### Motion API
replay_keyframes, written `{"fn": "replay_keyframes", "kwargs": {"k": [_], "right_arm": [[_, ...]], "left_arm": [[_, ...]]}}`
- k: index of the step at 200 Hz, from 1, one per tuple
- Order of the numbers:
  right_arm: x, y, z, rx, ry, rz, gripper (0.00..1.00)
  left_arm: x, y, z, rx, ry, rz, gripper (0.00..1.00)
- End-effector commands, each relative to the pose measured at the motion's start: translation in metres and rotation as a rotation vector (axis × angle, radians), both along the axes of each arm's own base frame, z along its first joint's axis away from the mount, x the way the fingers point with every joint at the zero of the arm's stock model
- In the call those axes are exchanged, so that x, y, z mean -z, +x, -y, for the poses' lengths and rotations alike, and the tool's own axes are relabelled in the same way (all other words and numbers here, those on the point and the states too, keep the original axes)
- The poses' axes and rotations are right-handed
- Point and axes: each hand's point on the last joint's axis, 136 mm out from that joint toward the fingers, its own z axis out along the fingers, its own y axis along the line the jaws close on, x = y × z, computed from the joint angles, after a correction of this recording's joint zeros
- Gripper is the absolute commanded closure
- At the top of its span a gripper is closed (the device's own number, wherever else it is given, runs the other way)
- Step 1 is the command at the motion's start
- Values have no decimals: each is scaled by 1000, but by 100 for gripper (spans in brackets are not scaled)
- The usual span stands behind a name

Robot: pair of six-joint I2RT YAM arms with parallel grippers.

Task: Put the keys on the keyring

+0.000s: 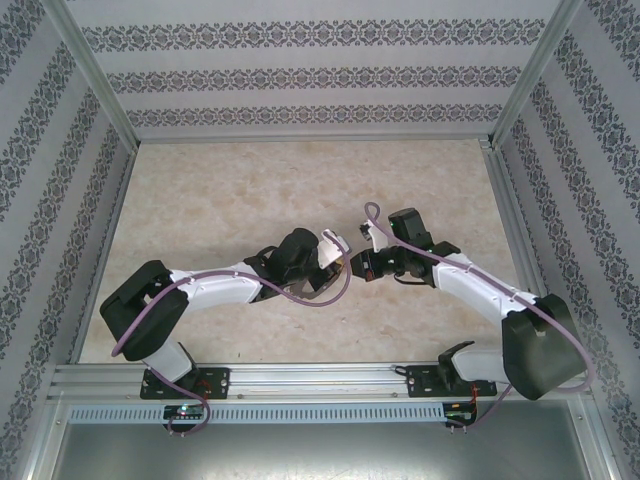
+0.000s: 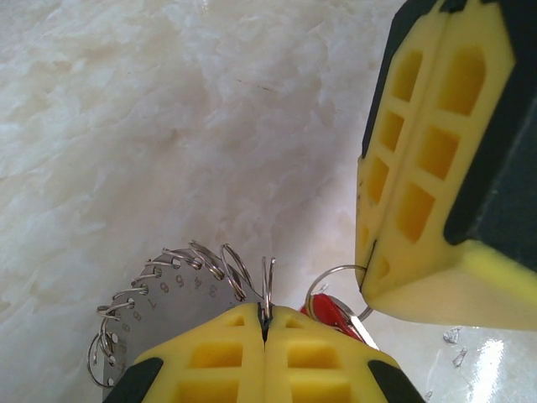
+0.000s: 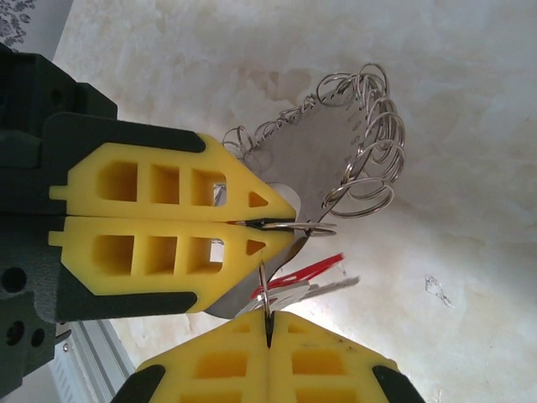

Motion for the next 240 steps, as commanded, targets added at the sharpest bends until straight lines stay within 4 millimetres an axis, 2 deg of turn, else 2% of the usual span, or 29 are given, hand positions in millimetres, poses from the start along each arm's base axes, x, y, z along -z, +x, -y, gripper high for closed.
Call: {"fn": "replay_keyframes", "kwargs": {"k": [1,74,160,240], "right_arm": [[-8,9,-6,-18,9,39,100],[0,20,2,7,2,24,100],[-9,25,1,14,15,51,100],[2,34,7,43,23,5,100]], "left_arm": [[-12,5,6,20,-35,36,100],[-12,3,7,34,-40,38,100],[-10,2,8,42,-37,28,100],[-16,-4,10,78,-66,48,100]]}}
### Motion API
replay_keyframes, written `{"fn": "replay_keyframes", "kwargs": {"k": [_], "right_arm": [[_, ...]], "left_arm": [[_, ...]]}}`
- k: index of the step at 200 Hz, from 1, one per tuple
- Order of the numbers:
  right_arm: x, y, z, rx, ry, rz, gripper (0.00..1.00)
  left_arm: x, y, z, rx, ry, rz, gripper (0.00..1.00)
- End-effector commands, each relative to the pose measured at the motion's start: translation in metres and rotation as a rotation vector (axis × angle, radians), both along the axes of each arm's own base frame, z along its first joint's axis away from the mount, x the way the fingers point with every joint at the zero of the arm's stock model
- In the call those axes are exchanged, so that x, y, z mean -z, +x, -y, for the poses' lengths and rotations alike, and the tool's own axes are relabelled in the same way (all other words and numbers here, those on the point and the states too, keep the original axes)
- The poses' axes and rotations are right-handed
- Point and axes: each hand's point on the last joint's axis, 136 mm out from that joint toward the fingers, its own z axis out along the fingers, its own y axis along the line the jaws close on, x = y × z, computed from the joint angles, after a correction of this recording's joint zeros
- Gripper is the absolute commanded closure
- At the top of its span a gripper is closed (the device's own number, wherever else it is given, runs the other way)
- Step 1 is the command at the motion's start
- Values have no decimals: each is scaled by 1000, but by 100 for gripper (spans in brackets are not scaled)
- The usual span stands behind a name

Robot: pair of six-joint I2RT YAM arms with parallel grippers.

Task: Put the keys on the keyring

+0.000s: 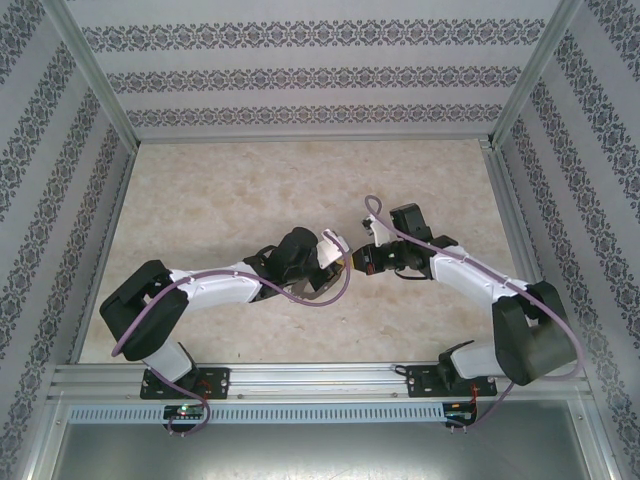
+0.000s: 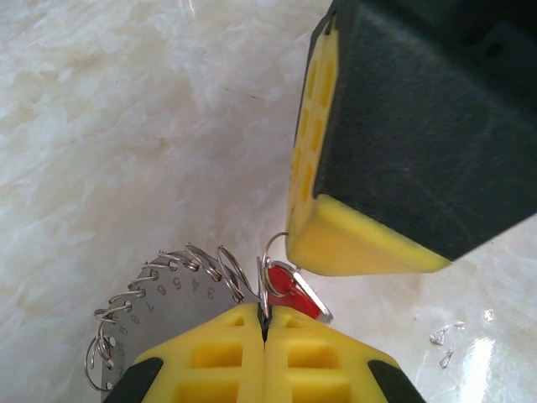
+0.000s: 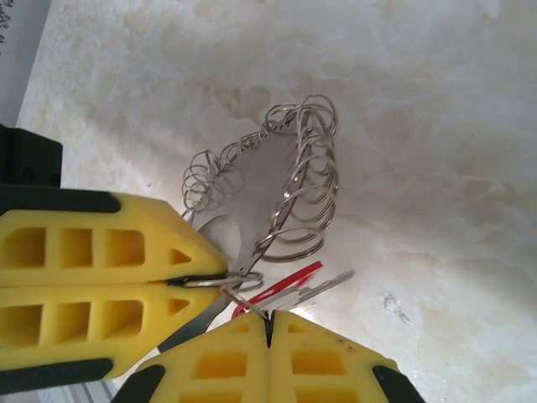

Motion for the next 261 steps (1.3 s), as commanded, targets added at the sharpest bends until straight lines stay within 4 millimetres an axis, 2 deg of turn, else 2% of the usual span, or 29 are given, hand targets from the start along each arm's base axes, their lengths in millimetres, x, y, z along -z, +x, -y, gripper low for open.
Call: {"fn": "replay_keyframes", "kwargs": {"k": [1,56,139,172,211,221,261], "right_arm": [[-10,13,-3,-8,39,31,100],[1,7,-4,-12,51,-8,100],[20,-13,-6,-22,43,-64,100],[21,-16,-12,-33,58,-74,100],[11,-14,-19,-42,100,-69,100],[9,-14,-18,-36,101,-64,90],[-6,-9,6,52,133,-36,79]], "left_arm": [[-13,-1,6,44,-44,51,100],[-18,1,4,30,-50,70,100],[-25,8,1,-10,-69,101,100],[-29,10,2,-17,-83,106,100],[-29,9,4,-12,-87,100,100],[-28,9,3,-14,-85,100,100],[-28,9,3,-15,-81,97,100]]}}
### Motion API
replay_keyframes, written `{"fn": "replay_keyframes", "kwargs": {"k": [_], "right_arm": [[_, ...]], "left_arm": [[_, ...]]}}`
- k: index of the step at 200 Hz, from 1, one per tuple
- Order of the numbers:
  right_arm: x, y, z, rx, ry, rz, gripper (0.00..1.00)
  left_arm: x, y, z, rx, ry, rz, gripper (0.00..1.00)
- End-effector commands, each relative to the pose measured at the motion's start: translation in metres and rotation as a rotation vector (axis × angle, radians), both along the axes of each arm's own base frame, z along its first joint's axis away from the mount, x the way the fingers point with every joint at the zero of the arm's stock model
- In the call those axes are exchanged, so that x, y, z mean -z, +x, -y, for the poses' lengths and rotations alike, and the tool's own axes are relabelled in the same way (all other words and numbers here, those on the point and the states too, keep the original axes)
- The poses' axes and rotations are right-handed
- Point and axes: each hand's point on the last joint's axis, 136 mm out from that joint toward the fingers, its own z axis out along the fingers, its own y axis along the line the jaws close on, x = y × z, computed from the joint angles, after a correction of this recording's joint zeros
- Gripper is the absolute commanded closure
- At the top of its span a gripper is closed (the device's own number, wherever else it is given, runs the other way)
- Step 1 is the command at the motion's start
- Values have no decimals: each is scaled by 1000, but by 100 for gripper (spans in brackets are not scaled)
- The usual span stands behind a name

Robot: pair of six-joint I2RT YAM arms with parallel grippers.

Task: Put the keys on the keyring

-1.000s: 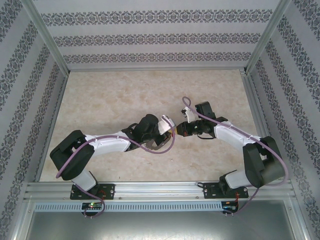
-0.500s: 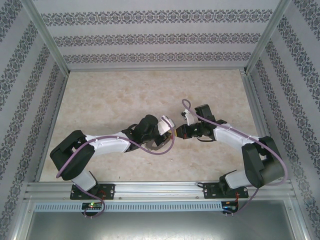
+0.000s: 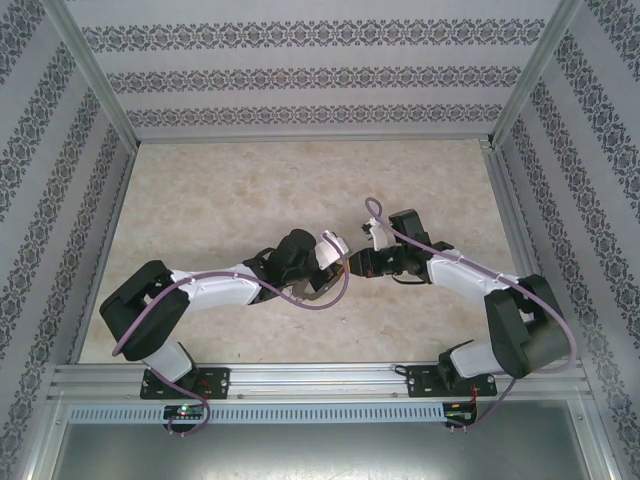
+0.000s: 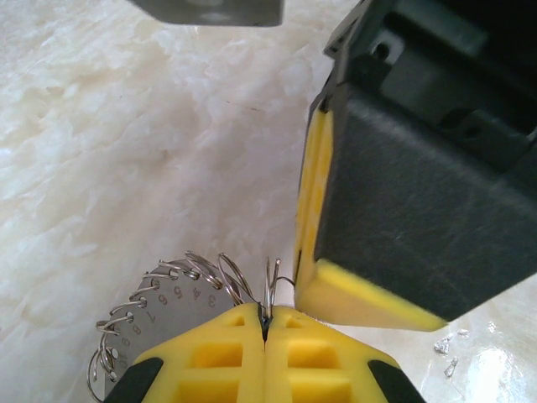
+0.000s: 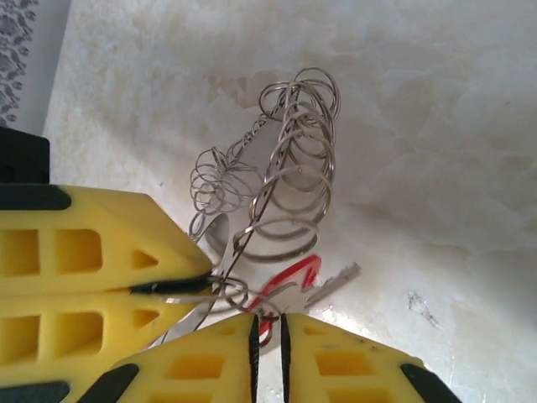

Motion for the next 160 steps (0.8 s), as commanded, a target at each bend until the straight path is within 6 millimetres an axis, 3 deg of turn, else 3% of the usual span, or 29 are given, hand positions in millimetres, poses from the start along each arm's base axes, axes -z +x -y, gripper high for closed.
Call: {"fn": "replay_keyframes", "kwargs": {"k": [1,18,29,71,160], "right_arm": [[-17,-1,11,34,55,27,79],[-27,0,20,68,69,53,77],[-34,1,23,84,75,75,70],[-50,8,18,55,117,171,60],[-39,7,7,-44,176,227,60]], "left_arm": [[-27,8,4,-14,-66,66,100],[-27,8,5,-11,-67,65,100],[-29,9,5,-12,-71,66,100],[-31,7,7,-2,-78,65,100],[-34,3,10,22,-111,40,100]]}}
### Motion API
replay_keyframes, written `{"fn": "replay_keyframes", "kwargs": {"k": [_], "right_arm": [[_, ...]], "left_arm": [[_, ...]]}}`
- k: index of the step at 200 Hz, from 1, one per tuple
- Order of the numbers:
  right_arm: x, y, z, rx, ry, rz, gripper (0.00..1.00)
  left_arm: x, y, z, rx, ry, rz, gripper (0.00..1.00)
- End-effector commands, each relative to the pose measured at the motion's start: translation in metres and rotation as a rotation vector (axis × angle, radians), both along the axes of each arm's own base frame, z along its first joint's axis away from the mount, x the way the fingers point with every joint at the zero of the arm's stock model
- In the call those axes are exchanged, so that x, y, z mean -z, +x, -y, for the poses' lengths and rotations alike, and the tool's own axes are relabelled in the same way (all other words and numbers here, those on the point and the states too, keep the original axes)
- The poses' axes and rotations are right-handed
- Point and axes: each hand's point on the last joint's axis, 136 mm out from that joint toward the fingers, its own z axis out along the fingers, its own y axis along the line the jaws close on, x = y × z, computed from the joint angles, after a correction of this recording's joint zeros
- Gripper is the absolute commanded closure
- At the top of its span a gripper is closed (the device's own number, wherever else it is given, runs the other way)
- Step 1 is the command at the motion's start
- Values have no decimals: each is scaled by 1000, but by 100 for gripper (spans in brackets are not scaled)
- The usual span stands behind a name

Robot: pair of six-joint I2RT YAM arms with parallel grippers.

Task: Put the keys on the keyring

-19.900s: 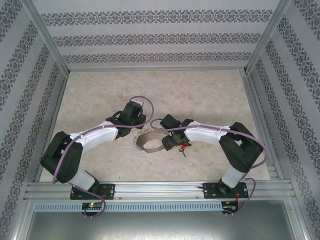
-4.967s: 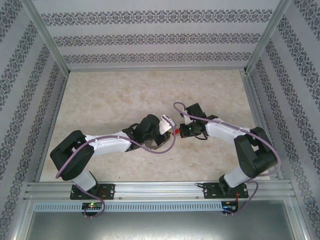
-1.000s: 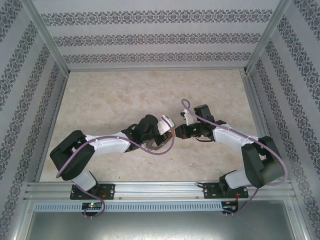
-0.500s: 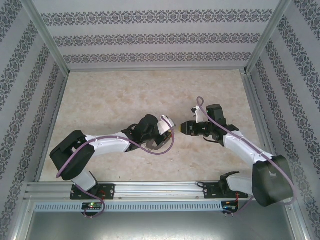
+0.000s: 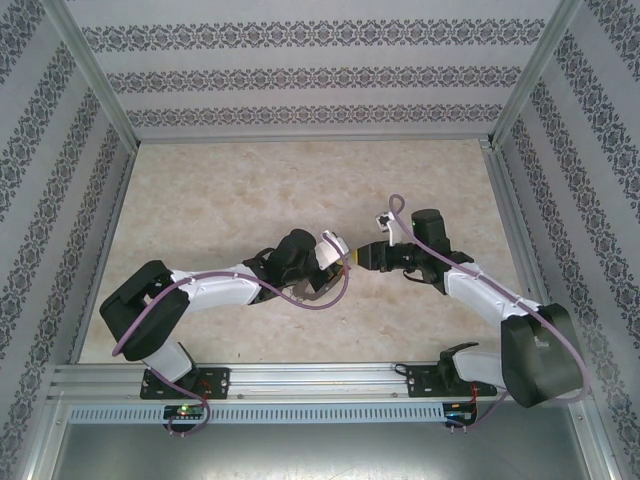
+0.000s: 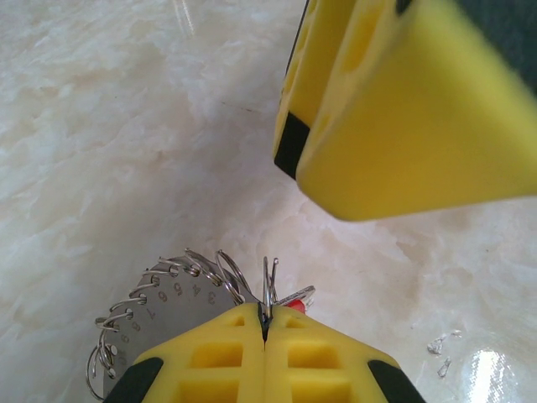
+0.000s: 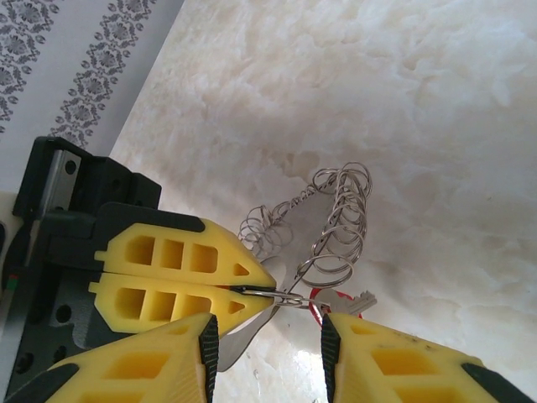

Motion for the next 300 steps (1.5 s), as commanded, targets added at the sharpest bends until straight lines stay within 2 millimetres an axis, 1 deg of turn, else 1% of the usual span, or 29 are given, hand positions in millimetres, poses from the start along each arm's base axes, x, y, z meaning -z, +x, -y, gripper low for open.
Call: {"fn": "replay_keyframes", "kwargs": {"k": [1,60,99,137,148,169,204,234,244,253,257,273,300], "right_arm": [[0,-1,-6,-55,40,47,60],[6,-3,-15,-109,78,34,60],[9,-5,-19,-127,87,23,64],[10,-7,-20,-132,91,20,70],[10,-7,-21,-133,92,19,74],[8,-5,-21,-134,95,22,79],[4,-4,-23,-140,104,23,85],[2,-5,-24,-147,107,27,92],[2,-6,-24,-149,106,26,91],[3,-6,-23,-145,102,29,81],[3,-6,-23,-142,99,30,79],[4,-4,-17,-117,86,51,76],[-3,5,-10,-70,87,104,72]], "left_arm": [[-34,5,9,13,-101,52,100],[-38,5,9,18,-122,35,100],[-37,4,9,19,-131,21,100],[-38,5,8,20,-143,10,100],[-38,5,8,22,-142,7,100],[-38,5,8,21,-143,6,100],[-37,5,7,18,-140,3,100],[-36,4,8,22,-141,-1,100],[-36,4,8,23,-140,1,100],[-36,4,8,28,-141,-1,100],[-35,3,8,33,-140,-3,100],[-35,1,9,58,-149,-18,100],[-33,0,9,93,-158,-45,100]]}}
